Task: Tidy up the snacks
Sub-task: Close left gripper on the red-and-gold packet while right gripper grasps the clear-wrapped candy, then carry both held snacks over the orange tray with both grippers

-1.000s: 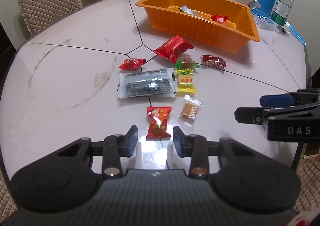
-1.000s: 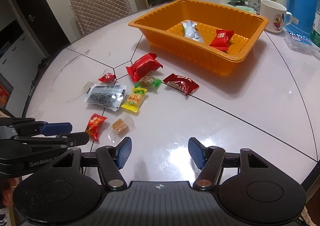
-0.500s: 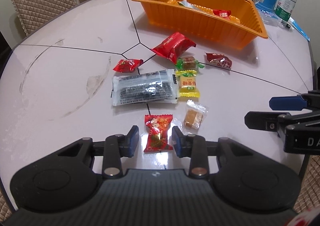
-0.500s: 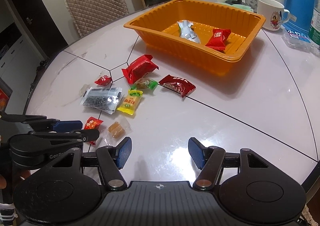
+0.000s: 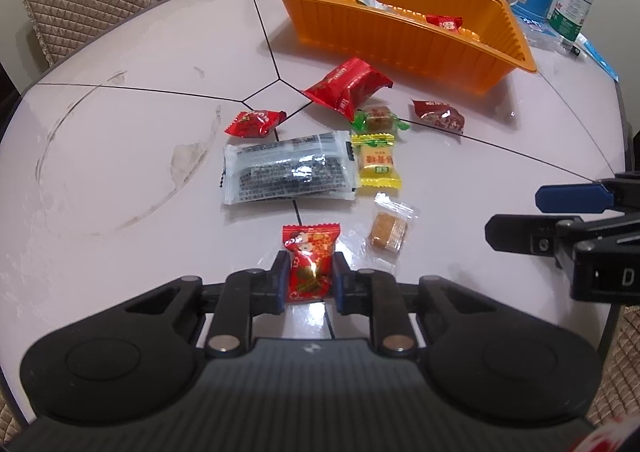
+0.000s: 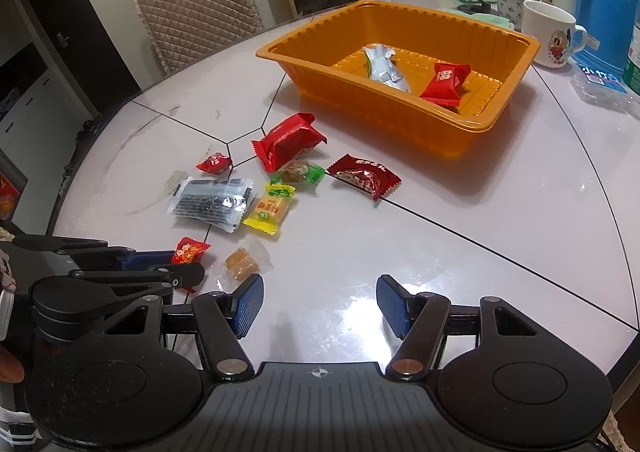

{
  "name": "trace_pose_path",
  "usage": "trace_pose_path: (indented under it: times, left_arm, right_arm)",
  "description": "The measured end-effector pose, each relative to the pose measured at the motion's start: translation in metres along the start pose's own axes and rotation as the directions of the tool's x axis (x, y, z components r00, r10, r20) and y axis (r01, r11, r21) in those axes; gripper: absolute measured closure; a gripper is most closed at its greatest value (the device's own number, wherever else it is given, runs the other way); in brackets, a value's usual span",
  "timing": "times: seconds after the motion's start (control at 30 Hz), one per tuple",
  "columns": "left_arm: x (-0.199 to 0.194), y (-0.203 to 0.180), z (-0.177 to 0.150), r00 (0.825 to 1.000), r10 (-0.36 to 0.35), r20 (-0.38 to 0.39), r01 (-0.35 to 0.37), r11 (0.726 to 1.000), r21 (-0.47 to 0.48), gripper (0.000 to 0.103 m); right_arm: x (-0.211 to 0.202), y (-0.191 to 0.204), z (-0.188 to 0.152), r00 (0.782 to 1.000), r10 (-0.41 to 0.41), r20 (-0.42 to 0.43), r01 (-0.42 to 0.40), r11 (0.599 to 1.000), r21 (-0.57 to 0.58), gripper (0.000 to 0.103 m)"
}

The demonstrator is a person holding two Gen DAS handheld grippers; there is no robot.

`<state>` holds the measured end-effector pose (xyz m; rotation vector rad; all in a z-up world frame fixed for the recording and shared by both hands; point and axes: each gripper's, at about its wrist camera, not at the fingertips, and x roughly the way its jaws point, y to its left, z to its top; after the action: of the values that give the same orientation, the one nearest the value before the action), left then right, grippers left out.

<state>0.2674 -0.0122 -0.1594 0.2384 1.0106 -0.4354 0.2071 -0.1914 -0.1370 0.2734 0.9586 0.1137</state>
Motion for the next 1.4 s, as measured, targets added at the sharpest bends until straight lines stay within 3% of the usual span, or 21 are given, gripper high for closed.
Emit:
trace_pose_path:
  times: [0.37,0.63,0.9,1.23,1.4]
  left_arm:
    - [-0.02,0.021,-0.011,0.999,0.041,0.027,-0.039,0.998,-0.057,0.085]
    - [-0.032,0.045,-0.018,0.996,0.088,0.033,-0.083,0.989,-0.12,0.085]
    - [-0.033,0.055,-0.023,0.995,0.101,0.025,-0.096,0.983,-0.155,0.085]
    - [-0.027,0.057,-0.018,0.995,0.093,0.019,-0.089,0.984,-0.157,0.085]
    - [-0.025,0.054,-0.014,0.996,0.085,0.012,-0.083,0.986,-0.146,0.085]
  right_arm:
    - [0.011,0.021,0.001,0.998,0.066,-0.009,-0.066,0.997,-0.026,0.043]
    - [0.044,0.043,0.005,0.991,0.113,-0.075,-0.114,0.994,0.0,0.05]
    - [0.062,0.055,0.012,0.994,0.076,-0.076,-0.077,0.997,-0.009,0.051]
    - [0.07,0.078,0.009,0.999,-0.045,-0.024,0.039,0.972,-0.232,0.079]
    - [0.068,0.074,0.002,0.999,-0.045,-0.013,0.039,0.958,-0.283,0.083]
